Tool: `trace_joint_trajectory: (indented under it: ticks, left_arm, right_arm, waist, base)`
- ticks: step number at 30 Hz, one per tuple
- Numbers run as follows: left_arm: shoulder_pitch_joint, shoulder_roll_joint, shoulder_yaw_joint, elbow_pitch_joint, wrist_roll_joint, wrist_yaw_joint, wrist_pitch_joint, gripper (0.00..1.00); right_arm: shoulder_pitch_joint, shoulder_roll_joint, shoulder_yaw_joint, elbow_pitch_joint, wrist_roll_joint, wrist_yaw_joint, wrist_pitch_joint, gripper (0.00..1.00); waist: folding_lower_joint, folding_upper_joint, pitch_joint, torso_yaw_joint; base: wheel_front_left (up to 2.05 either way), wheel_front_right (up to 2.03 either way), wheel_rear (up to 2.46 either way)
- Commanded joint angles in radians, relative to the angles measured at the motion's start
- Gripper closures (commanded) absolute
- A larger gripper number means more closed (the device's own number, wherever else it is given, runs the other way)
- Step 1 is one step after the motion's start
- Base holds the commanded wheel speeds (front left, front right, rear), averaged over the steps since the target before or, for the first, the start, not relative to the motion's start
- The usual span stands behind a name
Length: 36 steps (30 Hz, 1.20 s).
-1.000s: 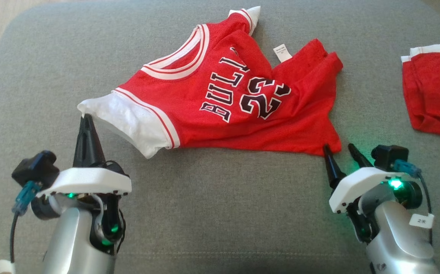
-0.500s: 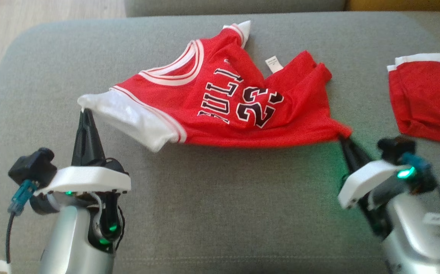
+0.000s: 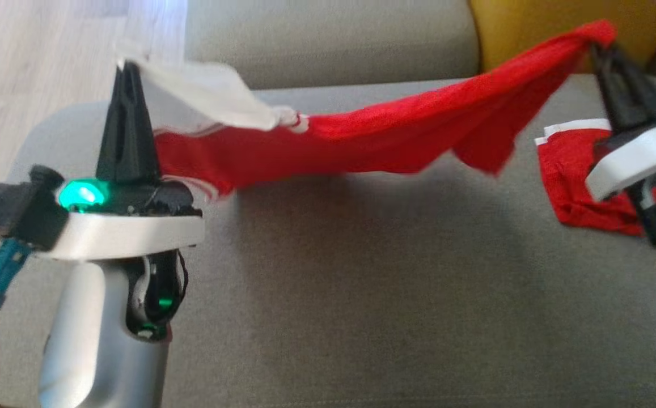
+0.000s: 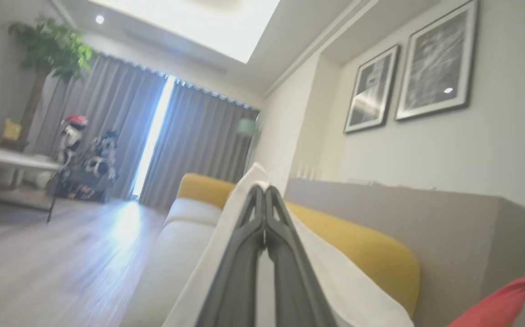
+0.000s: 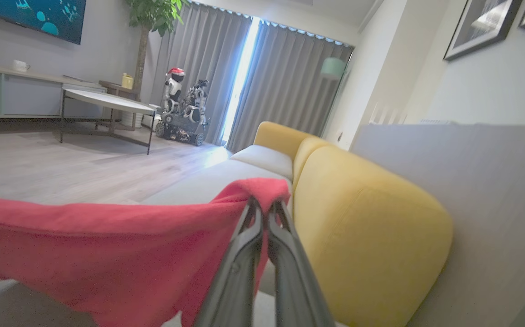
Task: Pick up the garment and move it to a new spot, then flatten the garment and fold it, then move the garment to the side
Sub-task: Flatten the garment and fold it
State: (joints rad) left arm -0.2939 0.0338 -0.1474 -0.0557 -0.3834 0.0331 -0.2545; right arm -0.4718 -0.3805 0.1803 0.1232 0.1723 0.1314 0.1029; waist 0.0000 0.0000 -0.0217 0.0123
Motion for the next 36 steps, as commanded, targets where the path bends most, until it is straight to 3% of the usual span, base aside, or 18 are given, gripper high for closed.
trace_joint_trajectory:
  ticks: [1,13,18,22,28,36]
  left_arm:
    - [-0.067,0.017,0.022,-0.082,0.011,-0.011,-0.004,1.0]
    - [-0.169,0.06,-0.021,-0.344,0.058,0.007,0.167,1.0]
    - [-0.331,0.077,0.0,-0.215,0.018,-0.013,0.247,1.0]
    - [-0.548,0.104,0.018,-0.027,0.011,-0.038,0.283,1.0]
    - [-0.909,0.139,0.034,0.281,0.061,-0.054,0.214,1.0]
    - [-1.168,0.12,0.057,0.552,0.074,-0.056,0.029,1.0]
  right_arm:
    - [-0.046,-0.031,-0.012,-0.085,-0.016,-0.001,0.04,1.0]
    - [-0.014,-0.042,-0.107,-0.344,-0.008,-0.001,0.307,1.0]
    - [-0.127,-0.039,-0.059,-0.301,0.057,-0.001,0.36,1.0]
    - [-0.322,-0.026,-0.005,-0.182,0.14,-0.001,0.362,1.0]
    - [-0.674,-0.007,0.045,0.106,0.158,-0.001,0.2,1.0]
    - [-0.925,0.048,0.038,0.446,0.112,-0.001,-0.142,1.0]
  waist:
    - [0.0,0.0,-0.031,-0.014]
    - [0.0,0.0,-0.037,-0.037]
    - [0.0,0.0,0.037,-0.041]
    - [0.0,0.0,0.177,-0.047]
    - [0.0,0.0,0.355,-0.043]
    - [0.0,0.0,0.412,-0.001]
  base:
    - [0.0,0.0,0.0]
    - [0.0,0.0,0.0]
    - [0.0,0.0,0.0]
    - [0.0,0.0,0.0]
    - [0.0,0.0,0.0]
    - [0.0,0.0,0.0]
